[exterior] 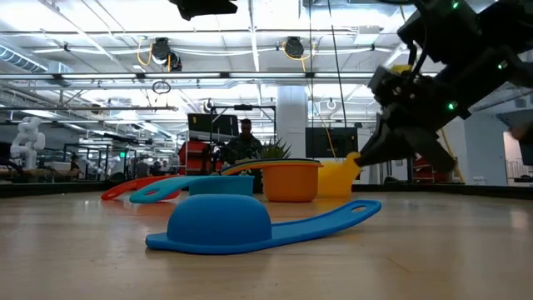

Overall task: Nest measuring cups in basket
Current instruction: Stack the yellow measuring cup on top of the dark blue measuring cup

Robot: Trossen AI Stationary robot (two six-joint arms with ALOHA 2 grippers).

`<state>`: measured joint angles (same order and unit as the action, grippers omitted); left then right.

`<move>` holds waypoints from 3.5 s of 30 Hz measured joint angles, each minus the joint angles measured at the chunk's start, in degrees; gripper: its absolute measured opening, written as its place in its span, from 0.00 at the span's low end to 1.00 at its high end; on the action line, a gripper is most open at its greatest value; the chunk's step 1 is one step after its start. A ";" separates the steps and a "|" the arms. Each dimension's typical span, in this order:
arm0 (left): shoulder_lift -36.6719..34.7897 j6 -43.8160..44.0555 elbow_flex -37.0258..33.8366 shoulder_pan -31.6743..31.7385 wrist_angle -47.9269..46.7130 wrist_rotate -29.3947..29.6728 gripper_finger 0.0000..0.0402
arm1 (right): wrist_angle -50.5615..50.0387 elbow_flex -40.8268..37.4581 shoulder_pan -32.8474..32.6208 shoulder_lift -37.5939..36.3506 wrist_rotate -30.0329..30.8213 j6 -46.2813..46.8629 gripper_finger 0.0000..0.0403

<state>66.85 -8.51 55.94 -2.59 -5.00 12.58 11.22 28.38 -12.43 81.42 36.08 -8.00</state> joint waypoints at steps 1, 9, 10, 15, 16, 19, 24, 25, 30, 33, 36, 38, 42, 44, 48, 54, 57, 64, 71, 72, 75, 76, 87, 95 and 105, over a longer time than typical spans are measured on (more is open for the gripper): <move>0.00 0.00 0.00 0.00 -0.02 0.02 0.54 | -0.19 0.00 0.00 -0.93 0.56 0.08 0.00; 0.00 0.20 0.00 0.00 0.08 0.00 0.54 | -3.81 -0.04 -0.52 -9.27 6.02 2.83 0.00; 0.00 0.20 0.00 0.00 0.15 0.00 0.54 | -3.88 -0.04 -0.77 -10.32 6.61 2.81 0.00; 0.00 0.15 0.00 0.00 1.15 0.01 0.54 | -4.03 -0.04 -1.63 -15.60 9.13 2.38 0.00; 0.00 -0.02 0.00 0.00 1.37 0.01 0.54 | -3.90 -0.04 -1.75 -16.74 9.11 2.35 0.00; 0.00 -0.38 0.02 -0.02 2.02 0.02 0.54 | -3.57 -0.02 -2.36 -19.75 9.14 2.16 0.00; 0.00 -0.37 0.02 -0.07 2.17 0.02 0.54 | -0.20 0.00 -4.02 -23.29 8.93 1.28 0.00; 0.00 -0.35 0.02 -0.07 2.17 0.00 0.54 | 0.70 0.00 -4.44 -23.79 8.92 0.94 0.00; 0.00 1.18 0.02 -0.11 2.19 0.00 0.54 | 6.61 0.00 -6.56 -25.50 8.91 -3.39 0.00; 0.00 2.69 0.02 -0.11 2.21 0.00 0.54 | 8.88 0.00 -7.63 -26.45 8.89 -6.49 0.00; 0.00 4.33 0.02 -0.09 2.21 0.00 0.54 | 10.91 0.00 -8.49 -27.55 8.89 -8.97 0.00; 0.00 5.18 0.02 -0.09 2.21 0.00 0.54 | 11.98 0.00 -9.07 -28.34 8.92 -10.47 0.00; 0.00 7.24 -0.34 -0.11 2.38 0.01 0.54 | 14.89 0.00 -10.39 -29.60 8.92 -14.00 0.00; 0.00 7.82 -0.83 -0.11 2.32 0.00 0.54 | 16.92 0.00 -11.06 -29.97 8.88 -15.88 0.00; 0.00 9.47 -1.34 -0.11 2.21 0.00 0.54 | 21.18 0.01 -12.46 -30.09 8.88 -19.40 0.00; 1.29 12.07 -1.39 -0.90 4.73 0.06 0.54 | 26.99 0.02 -14.33 -30.07 8.48 -22.97 0.00; 3.11 11.25 -1.42 -1.90 9.53 0.00 0.54 | 29.91 0.02 -14.79 -30.09 4.57 -23.37 0.00; 9.55 2.97 -1.44 -3.14 23.72 0.02 0.54 | 34.79 0.04 -14.86 -29.29 -3.56 -22.05 0.00; 15.05 -1.17 -1.44 -3.96 36.19 -0.03 0.54 | 39.22 0.04 -15.38 -27.93 -9.14 -21.80 0.00; 15.58 -1.59 -1.42 -3.98 37.19 -0.08 0.54 | 39.76 0.03 -15.55 -27.80 -9.38 -21.79 0.00; 17.38 -1.92 -1.44 -4.17 41.03 -1.61 0.54 | 41.09 0.04 -16.13 -27.38 -9.49 -22.71 0.00; 17.86 -1.93 -1.44 -4.20 42.18 -2.60 0.54 | 41.06 0.04 -16.32 -27.34 -9.44 -23.25 0.00; 21.72 0.94 -1.44 -4.31 53.83 -6.84 0.61 | 40.41 0.04 -16.57 -27.32 -9.38 -24.85 0.00; 22.99 5.32 -1.44 -4.26 55.86 -1.62 0.70 | 40.93 0.02 -16.53 -25.88 -9.31 -26.30 0.00; 23.83 8.28 -1.42 -3.15 56.49 1.23 0.39 | 44.80 0.02 -16.39 -22.33 -8.77 -30.26 0.00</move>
<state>90.68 -0.23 54.52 -5.74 51.49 13.81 56.02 28.40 -28.82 59.09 27.30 -38.26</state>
